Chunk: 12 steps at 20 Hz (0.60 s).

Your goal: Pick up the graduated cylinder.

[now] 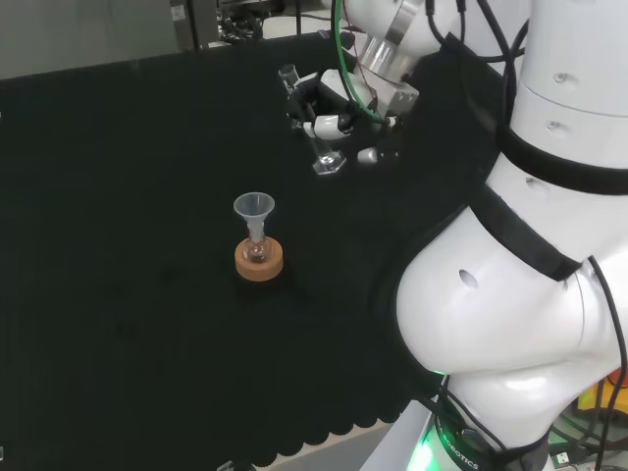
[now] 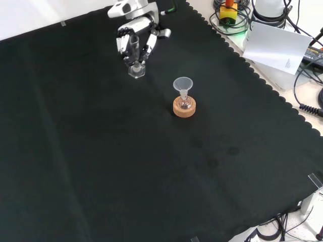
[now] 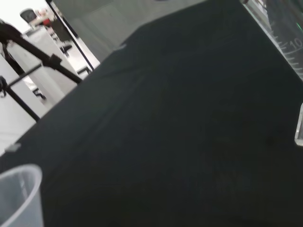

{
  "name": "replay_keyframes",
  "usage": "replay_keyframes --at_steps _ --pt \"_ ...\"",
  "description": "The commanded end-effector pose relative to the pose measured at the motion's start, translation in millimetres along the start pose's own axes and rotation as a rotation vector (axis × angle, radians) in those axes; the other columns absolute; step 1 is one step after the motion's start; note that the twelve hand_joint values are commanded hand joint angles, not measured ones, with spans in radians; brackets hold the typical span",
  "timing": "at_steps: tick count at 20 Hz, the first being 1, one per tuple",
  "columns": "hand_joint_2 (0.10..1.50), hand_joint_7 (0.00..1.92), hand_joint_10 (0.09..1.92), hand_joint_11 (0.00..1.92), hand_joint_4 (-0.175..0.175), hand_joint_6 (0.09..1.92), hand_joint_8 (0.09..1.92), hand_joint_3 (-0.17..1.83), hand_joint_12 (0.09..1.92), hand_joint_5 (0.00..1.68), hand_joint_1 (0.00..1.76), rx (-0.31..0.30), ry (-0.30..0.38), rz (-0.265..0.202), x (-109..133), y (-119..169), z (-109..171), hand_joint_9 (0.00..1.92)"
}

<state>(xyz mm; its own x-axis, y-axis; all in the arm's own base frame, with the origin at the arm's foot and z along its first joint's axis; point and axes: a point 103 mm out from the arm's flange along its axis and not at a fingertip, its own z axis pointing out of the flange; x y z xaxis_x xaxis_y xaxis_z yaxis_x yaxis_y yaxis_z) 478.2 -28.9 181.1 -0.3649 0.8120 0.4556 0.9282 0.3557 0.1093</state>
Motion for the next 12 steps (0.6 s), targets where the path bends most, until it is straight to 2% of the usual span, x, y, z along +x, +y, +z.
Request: replay_keyframes --at_steps 1,6,12 --pt "1.13 0.98 0.12 1.25 -0.175 1.04 1.03 0.00 0.79 0.94 1.25 0.098 -0.095 0.018 7.9 -43.2 -14.3 1.41" --pt "1.12 0.99 0.11 1.25 -0.175 1.04 1.03 0.00 0.79 0.95 1.25 0.188 -0.132 0.021 8.5 -64.3 -17.5 1.41" --pt "1.12 0.99 0.11 1.26 -0.175 1.03 1.02 0.00 0.78 0.95 1.25 0.264 -0.165 0.038 9.2 -83.0 -15.5 1.42"
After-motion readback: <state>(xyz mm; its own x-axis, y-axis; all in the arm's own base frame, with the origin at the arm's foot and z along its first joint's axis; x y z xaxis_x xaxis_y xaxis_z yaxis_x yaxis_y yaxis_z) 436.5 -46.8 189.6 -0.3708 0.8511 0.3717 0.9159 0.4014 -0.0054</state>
